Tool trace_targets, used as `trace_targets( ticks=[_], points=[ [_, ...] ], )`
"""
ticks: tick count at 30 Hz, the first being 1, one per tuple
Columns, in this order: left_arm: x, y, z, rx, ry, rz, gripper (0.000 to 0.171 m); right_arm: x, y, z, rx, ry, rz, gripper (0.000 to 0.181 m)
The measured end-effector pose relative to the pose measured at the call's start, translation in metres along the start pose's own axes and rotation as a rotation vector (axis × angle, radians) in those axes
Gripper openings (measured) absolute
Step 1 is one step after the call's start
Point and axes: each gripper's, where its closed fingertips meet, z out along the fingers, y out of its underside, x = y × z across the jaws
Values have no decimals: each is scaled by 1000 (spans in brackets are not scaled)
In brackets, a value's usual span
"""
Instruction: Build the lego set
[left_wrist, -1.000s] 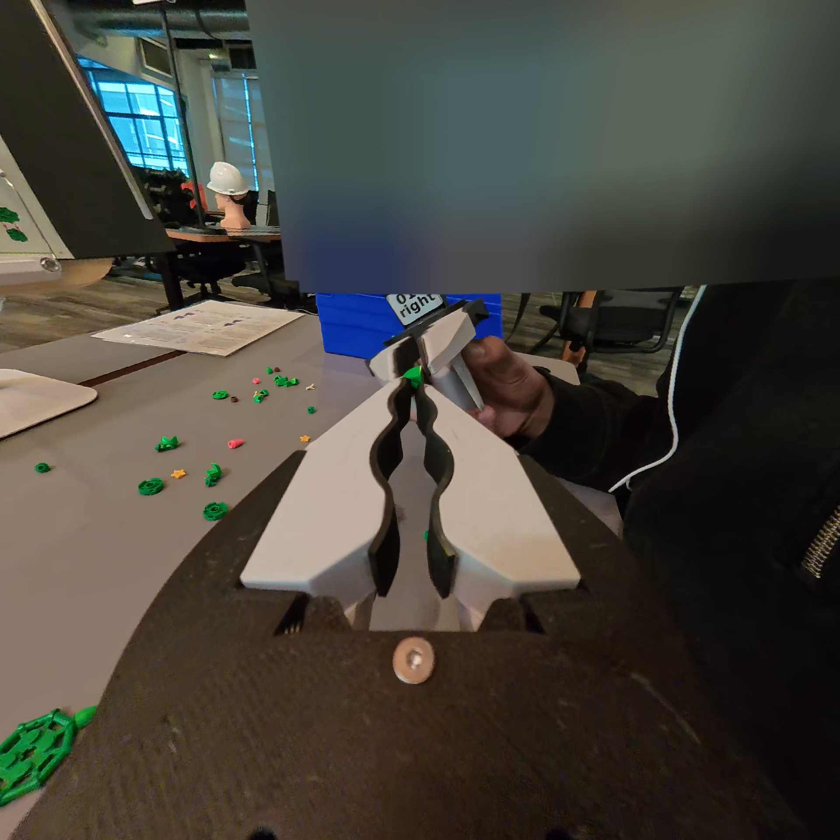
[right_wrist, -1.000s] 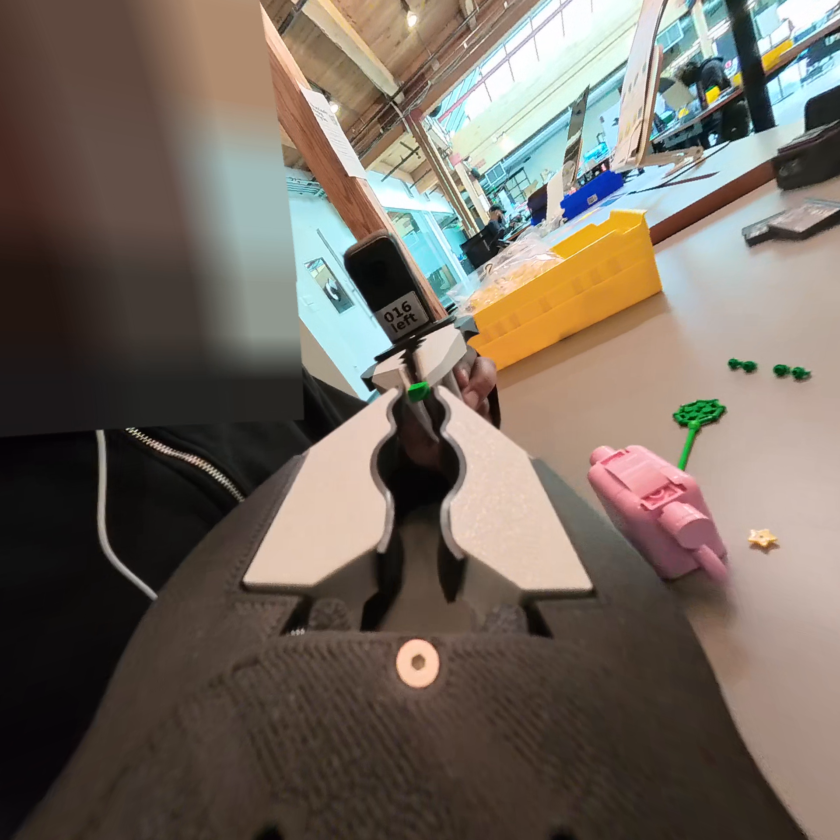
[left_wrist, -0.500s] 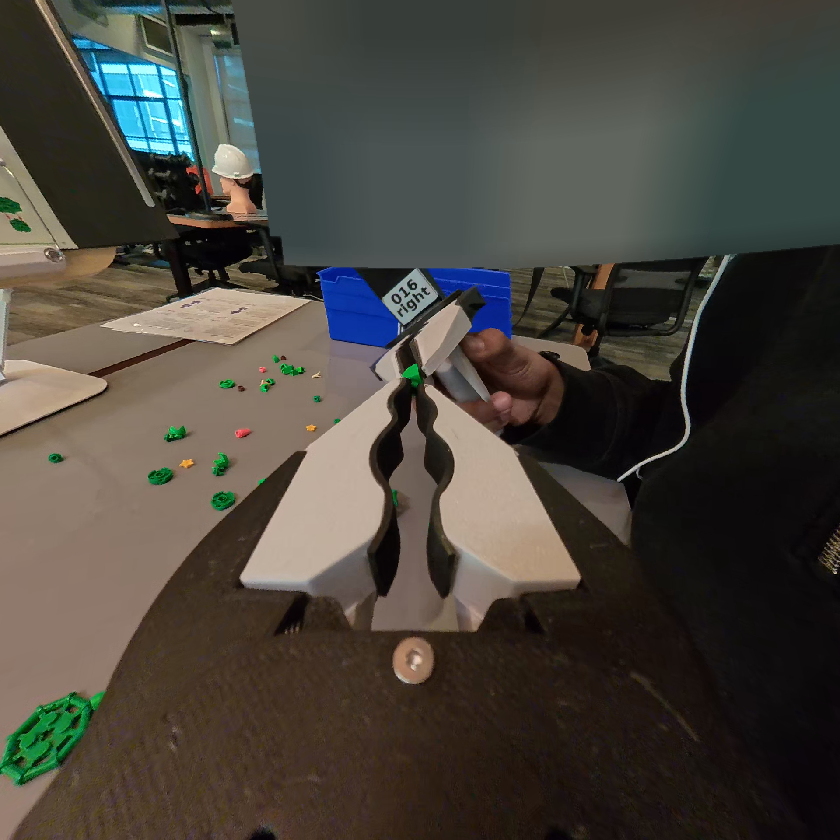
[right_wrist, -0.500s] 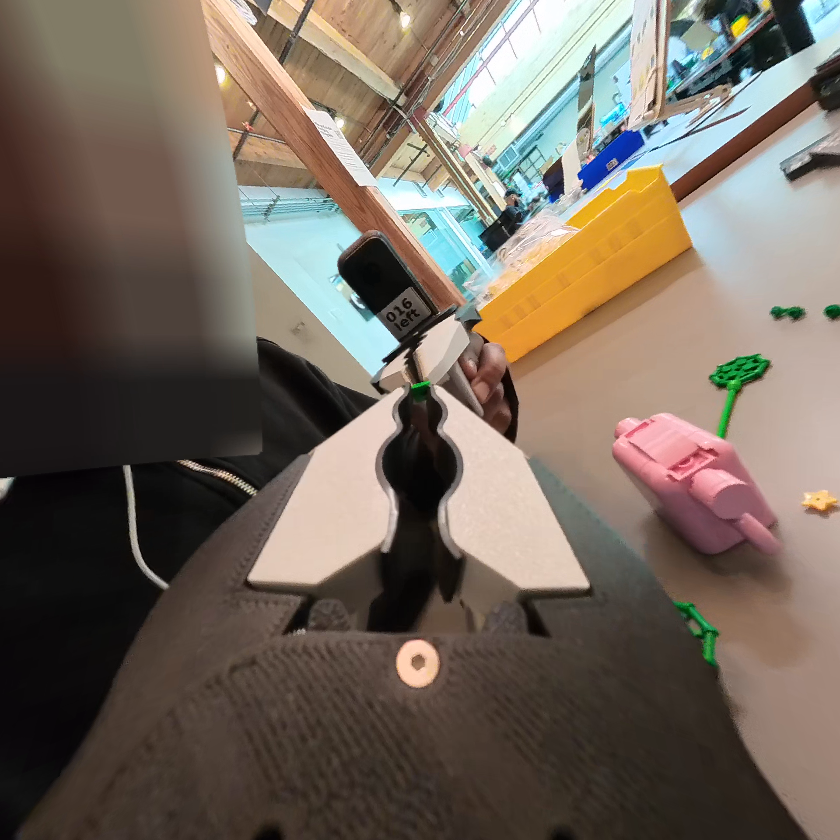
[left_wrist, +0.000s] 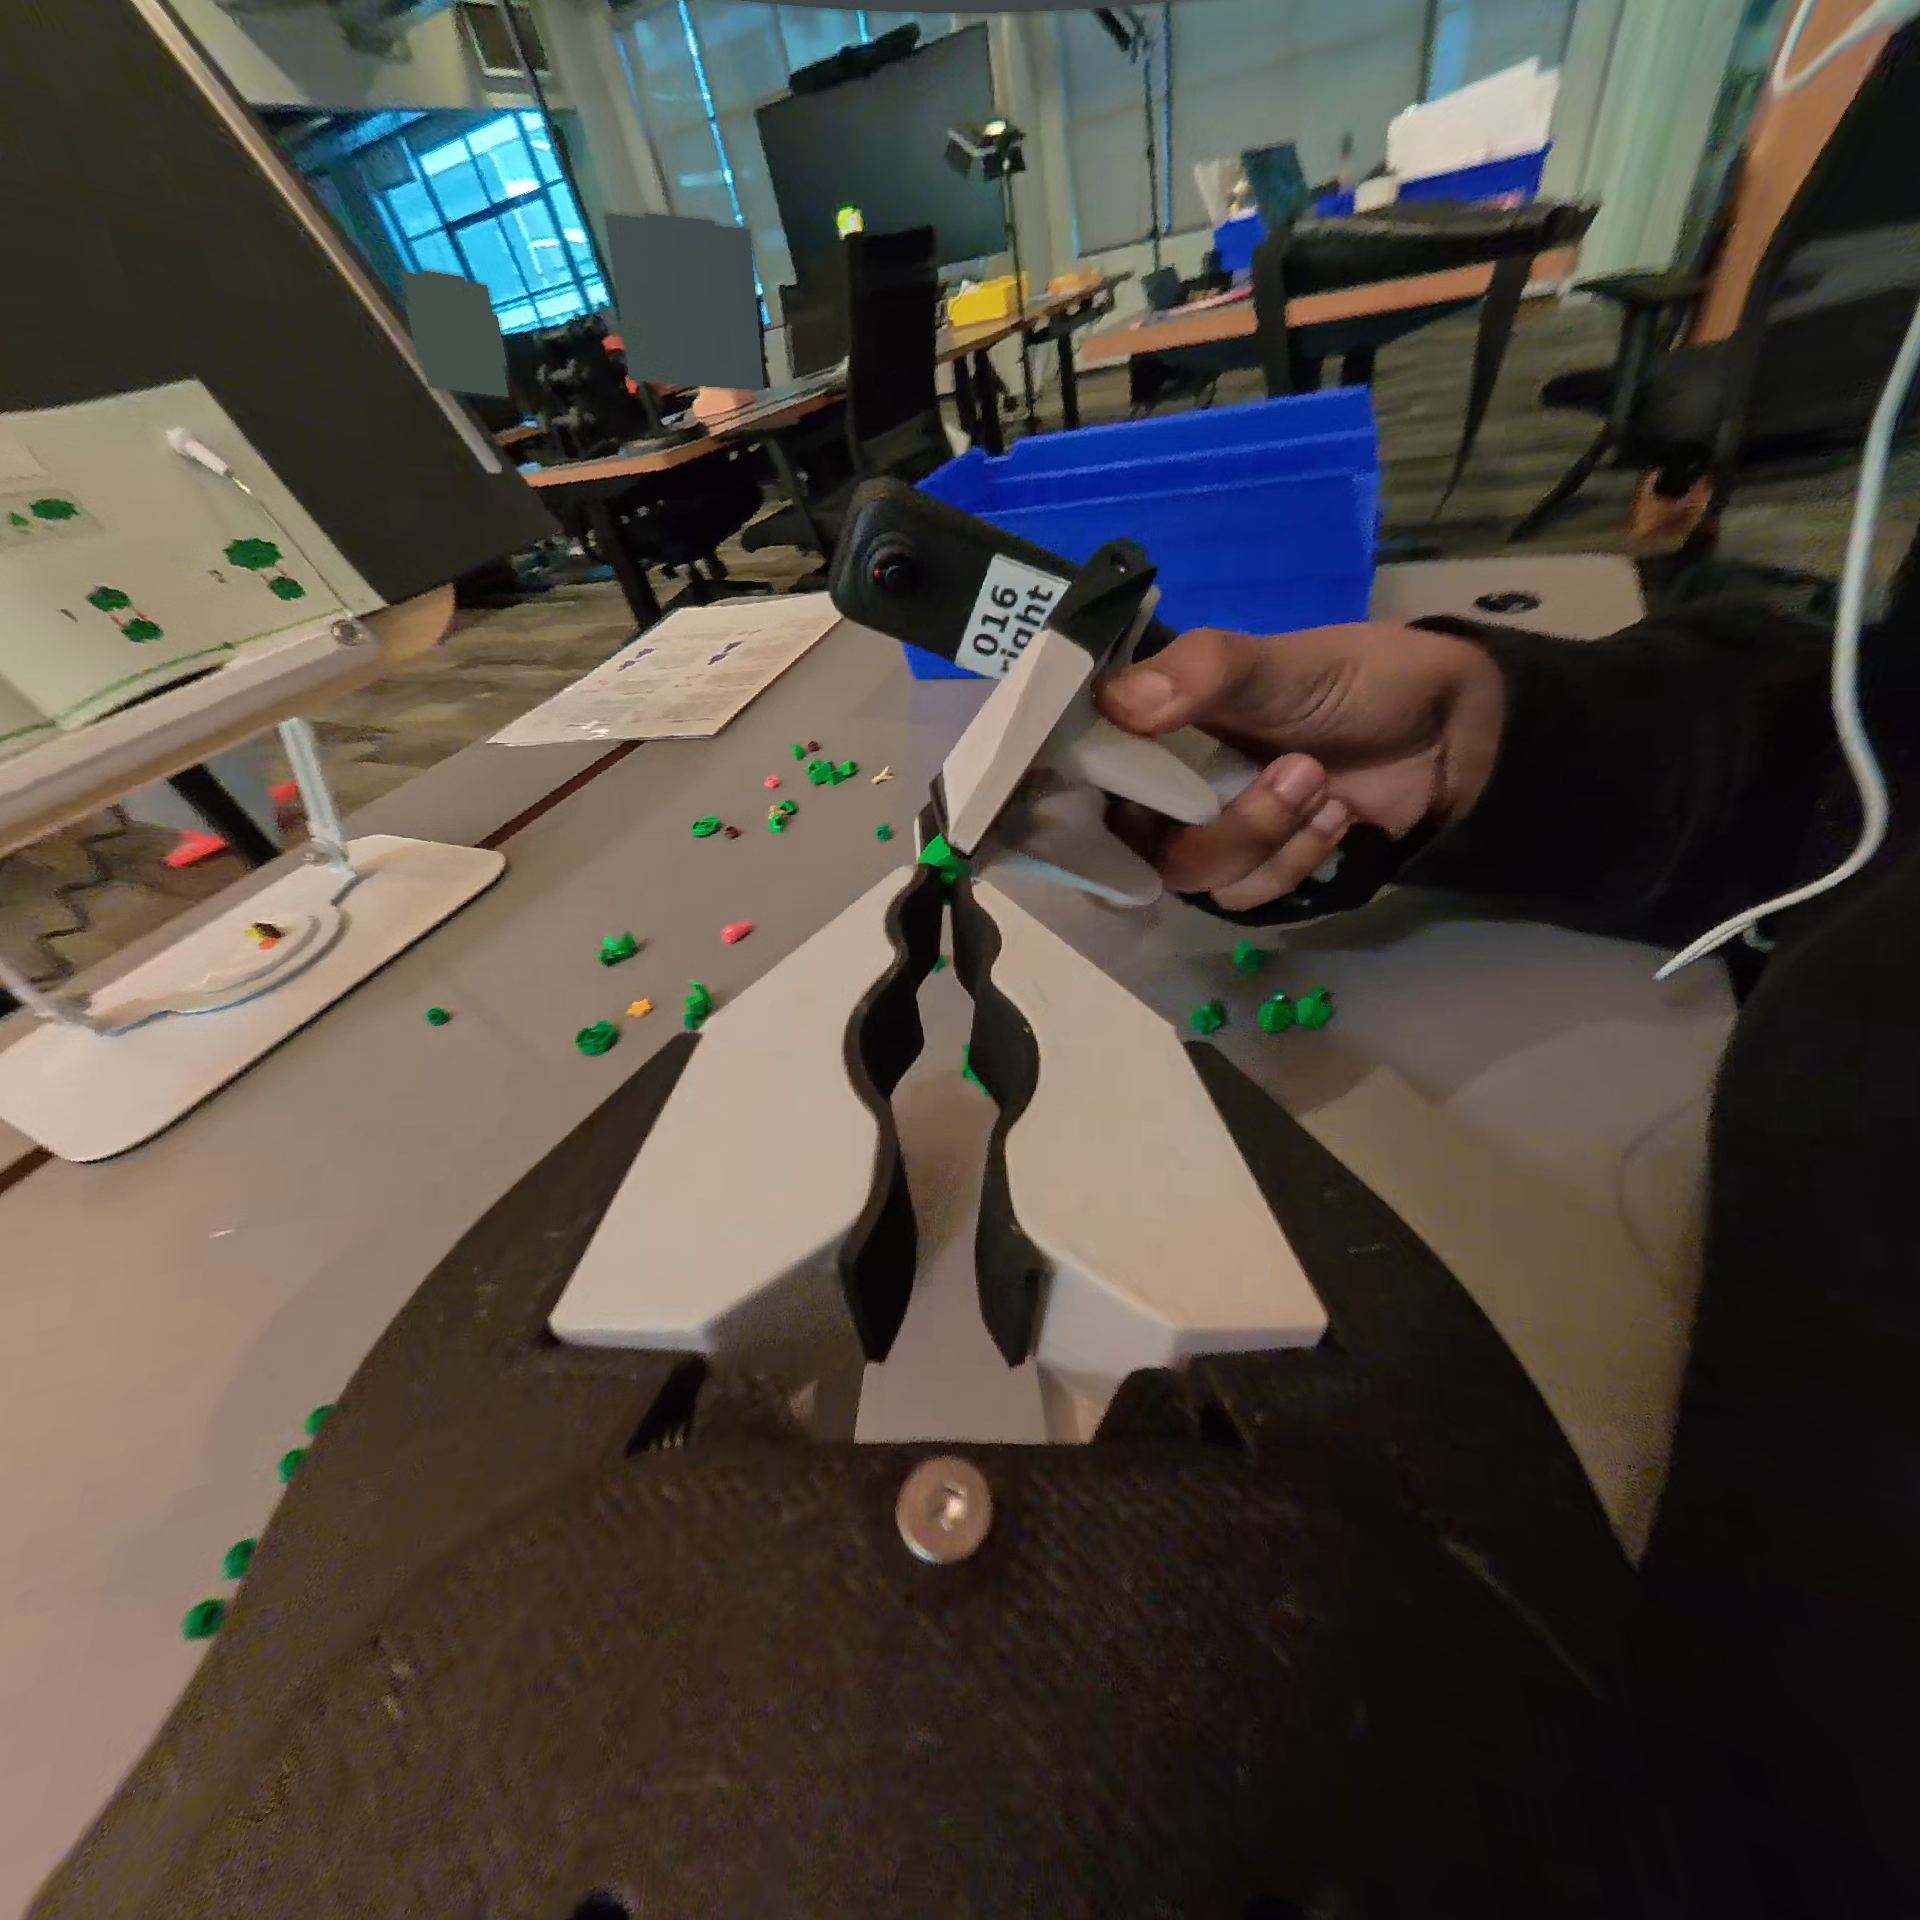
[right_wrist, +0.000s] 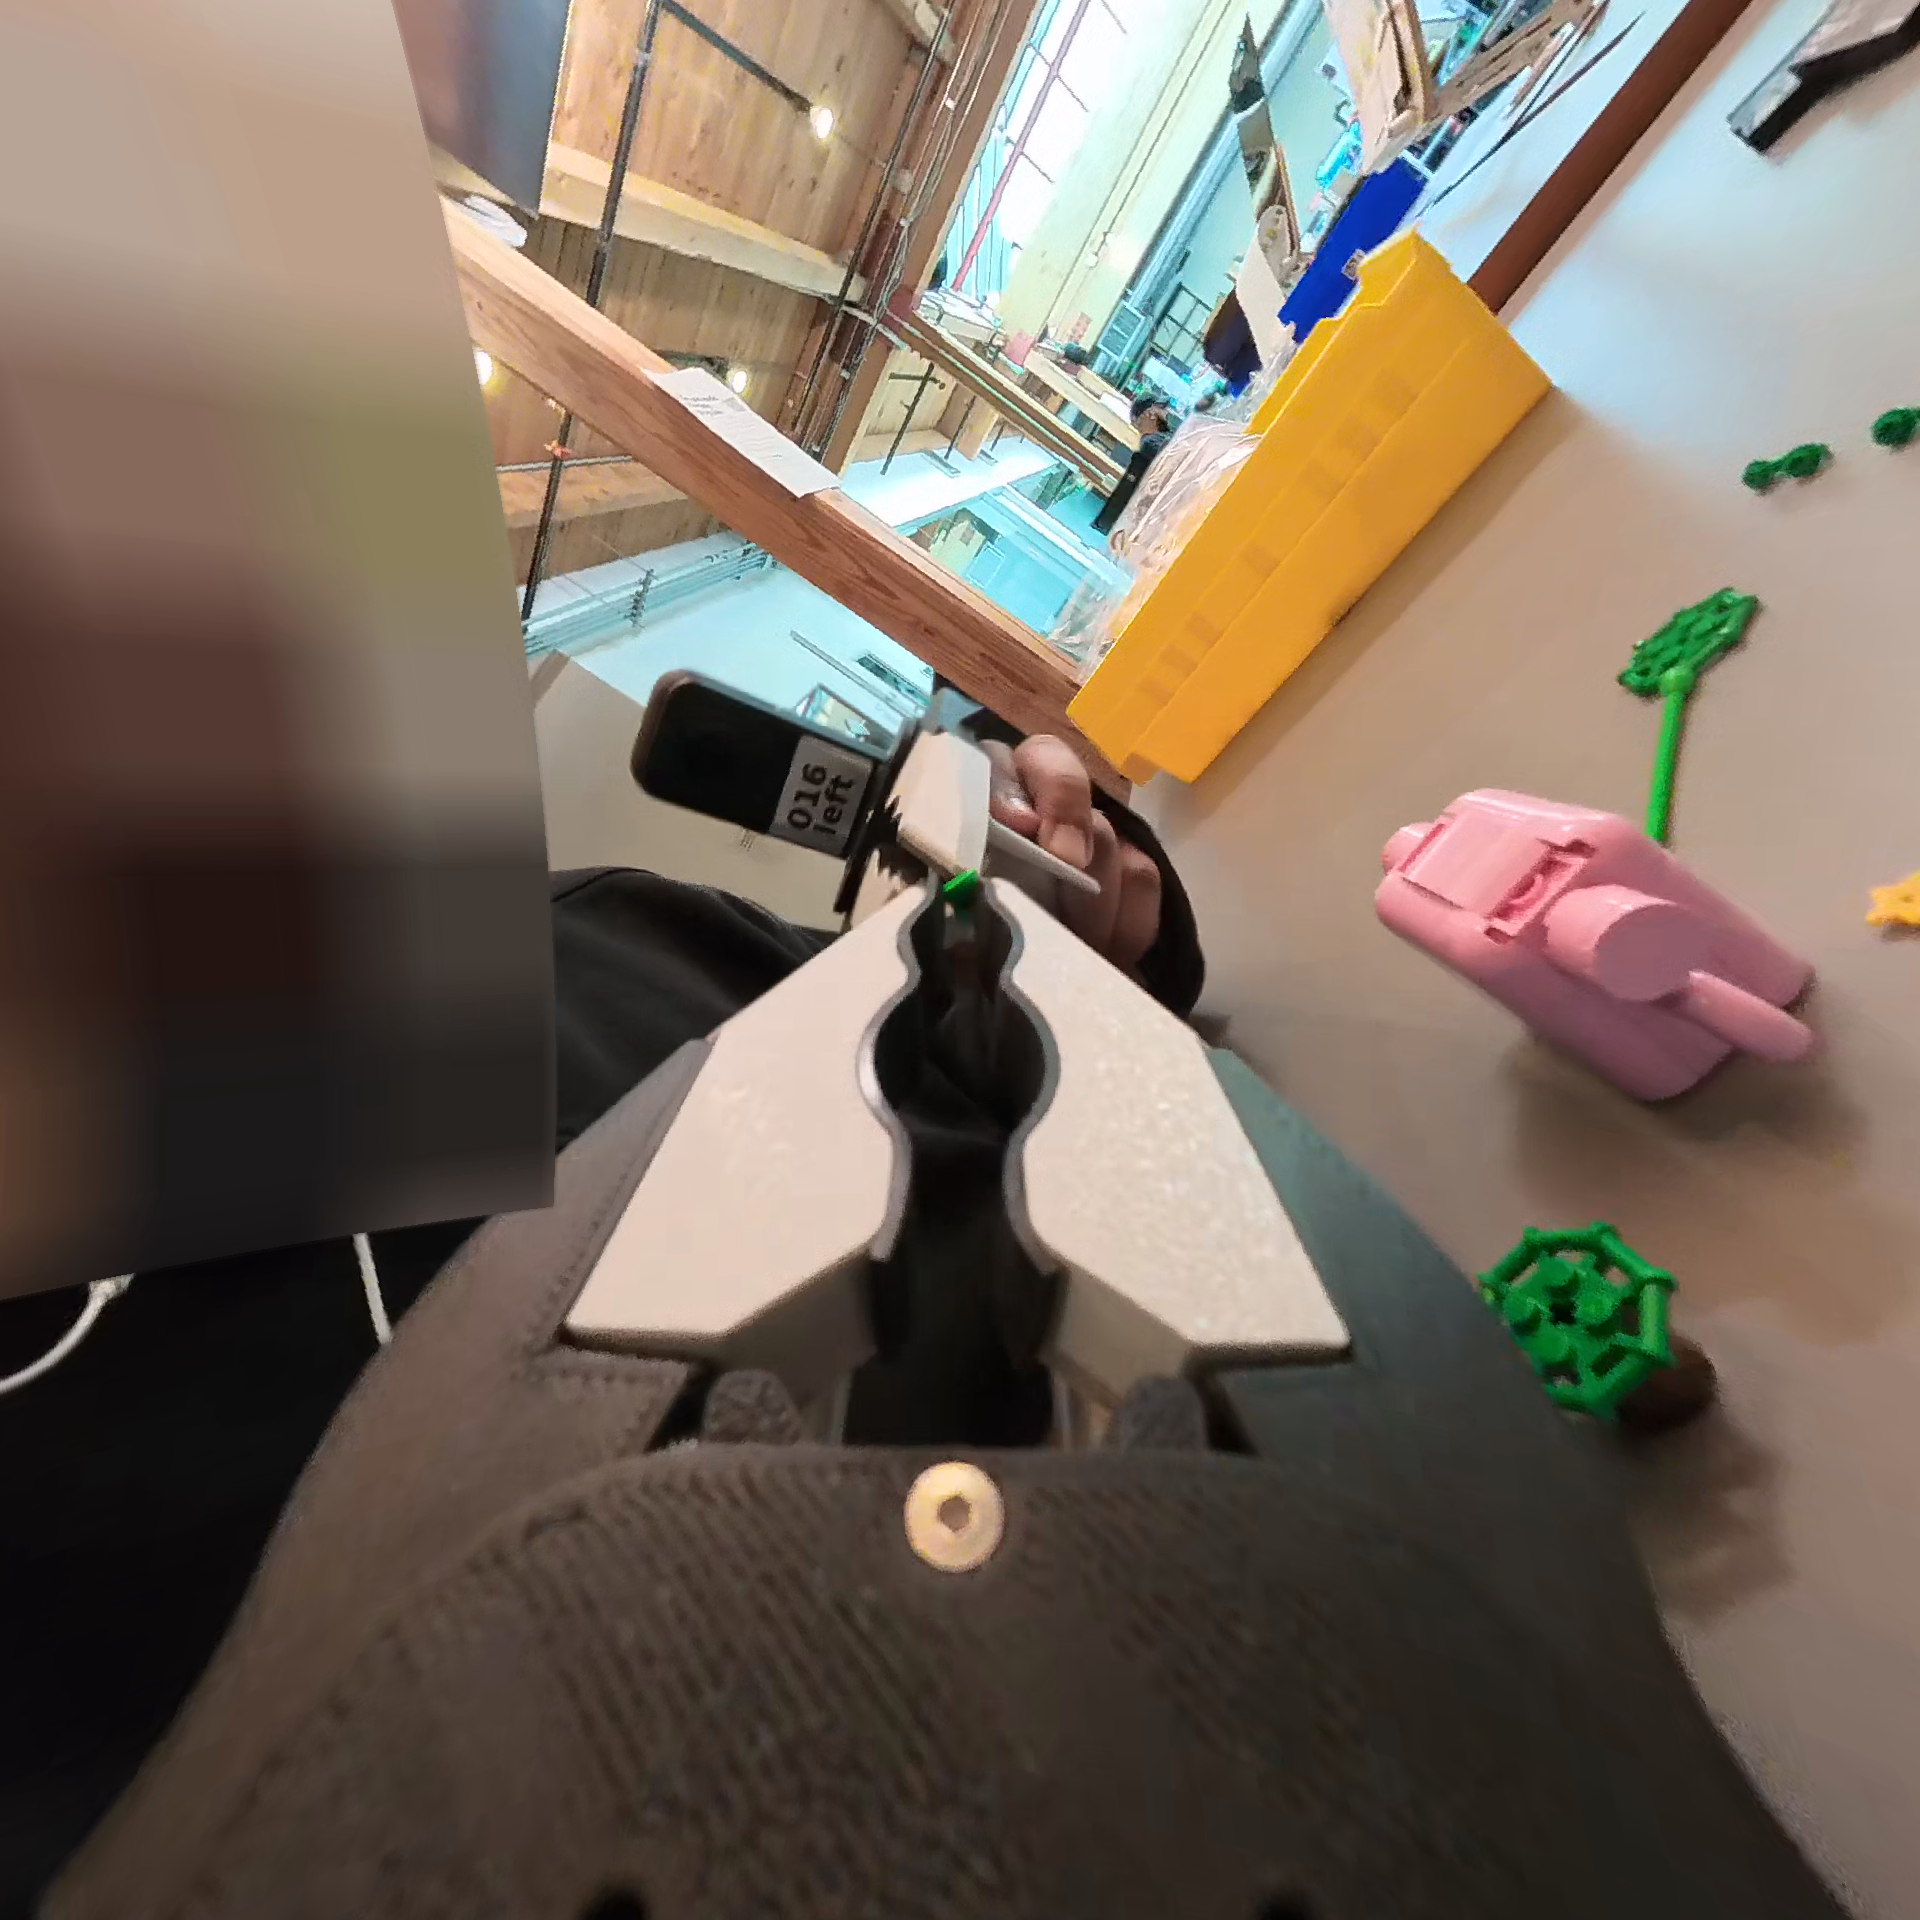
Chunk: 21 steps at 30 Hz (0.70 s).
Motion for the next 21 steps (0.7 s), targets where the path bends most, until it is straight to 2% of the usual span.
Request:
trace_targets(
  ticks=[9,15,17,19,21],
  points=[
    [0,6,2,-74,-109,244,0,5,1,-2,18,-38,110,5],
    [-2,4,3,1,-20,58,0,5,-3,-3,25,10,34,4],
    [-2,6,5,-3,3,12,23,2,-8,-7,47,1,23,4],
    [-4,8,5,-3,8,-17,31,4,-13,-13,66,31,-11,4],
    [-7,8,5,8,12,-45,33,11,-14,-23,57,129,-88,4]
  ],
)
